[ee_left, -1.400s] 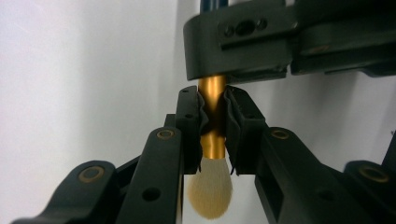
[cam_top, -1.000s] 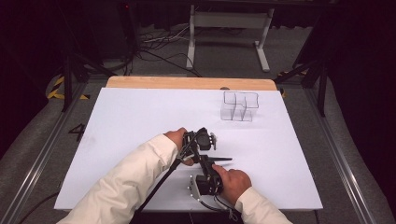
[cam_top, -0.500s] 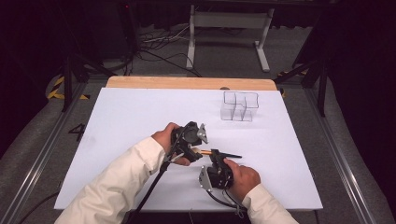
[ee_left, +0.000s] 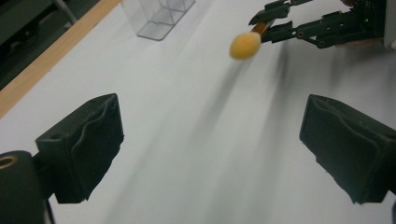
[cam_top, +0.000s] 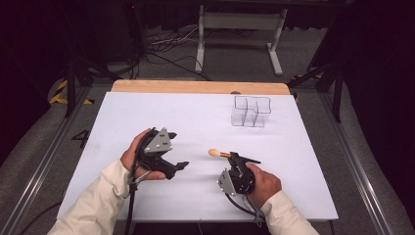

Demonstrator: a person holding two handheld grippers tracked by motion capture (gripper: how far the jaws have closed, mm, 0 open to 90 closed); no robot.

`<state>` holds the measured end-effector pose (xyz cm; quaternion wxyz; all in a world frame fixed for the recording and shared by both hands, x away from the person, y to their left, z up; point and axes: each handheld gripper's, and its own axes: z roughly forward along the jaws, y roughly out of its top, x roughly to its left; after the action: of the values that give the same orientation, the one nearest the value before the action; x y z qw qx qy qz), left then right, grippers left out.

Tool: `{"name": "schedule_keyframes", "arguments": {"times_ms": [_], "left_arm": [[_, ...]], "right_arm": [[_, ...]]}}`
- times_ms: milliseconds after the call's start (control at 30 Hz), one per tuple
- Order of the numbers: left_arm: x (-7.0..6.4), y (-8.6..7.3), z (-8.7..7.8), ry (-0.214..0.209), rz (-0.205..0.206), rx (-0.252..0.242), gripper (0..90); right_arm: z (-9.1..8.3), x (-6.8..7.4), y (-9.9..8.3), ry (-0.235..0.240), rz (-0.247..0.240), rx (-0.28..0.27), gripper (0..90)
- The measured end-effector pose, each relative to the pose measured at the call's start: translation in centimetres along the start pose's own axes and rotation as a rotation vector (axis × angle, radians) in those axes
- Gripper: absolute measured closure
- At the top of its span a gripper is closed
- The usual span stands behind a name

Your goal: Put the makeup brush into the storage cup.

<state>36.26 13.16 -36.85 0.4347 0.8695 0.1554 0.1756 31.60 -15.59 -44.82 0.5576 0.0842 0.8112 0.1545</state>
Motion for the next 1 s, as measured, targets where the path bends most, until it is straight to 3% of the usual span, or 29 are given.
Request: {"name": "schedule_keyframes", "arguments": {"times_ms": [33, 67, 133, 233, 367, 433, 533, 733, 1000], "left_arm": [[0.1, -1.0, -0.7, 0.019, -0.02, -0.036, 4.4], [0.1, -1.0, -0.7, 0.019, -0.02, -0.036, 5.3], [0.0, -3.0, -1.6, 0.064, -0.051, -0.089, 5.4], [-0.1, -4.4, -2.3, 0.101, -0.066, -0.121, 3.9], [-0.8, -8.1, -3.9, 0.188, -0.162, -0.237, 4.1], [-0.9, -8.8, -4.1, 0.205, -0.172, -0.238, 3.3], [-1.2, -10.7, -4.8, 0.24, -0.215, -0.231, 3.0], [-0.8, -13.0, -6.2, 0.275, -0.23, -0.224, 3.9], [-0.5, -13.6, -6.3, 0.296, -0.23, -0.215, 4.3]], "right_arm": [[-0.1, -0.2, -0.1, -0.01, 0.004, 0.0, 79.0], [-0.2, -0.5, -0.3, -0.009, 0.018, -0.011, 79.0], [-0.3, -0.8, -0.5, -0.015, 0.032, -0.014, 79.0], [-0.4, -1.3, -1.0, -0.016, 0.097, -0.029, 79.0], [-0.6, -2.1, -1.6, -0.014, 0.156, -0.038, 79.0], [-0.6, -2.3, -1.8, -0.015, 0.161, -0.045, 79.0], [-0.7, -2.9, -2.3, -0.014, 0.218, -0.061, 79.0], [-0.8, -4.1, -3.2, -0.011, 0.314, -0.094, 79.0], [-0.6, -5.3, -4.4, 0.038, 0.471, -0.138, 79.0]]}}
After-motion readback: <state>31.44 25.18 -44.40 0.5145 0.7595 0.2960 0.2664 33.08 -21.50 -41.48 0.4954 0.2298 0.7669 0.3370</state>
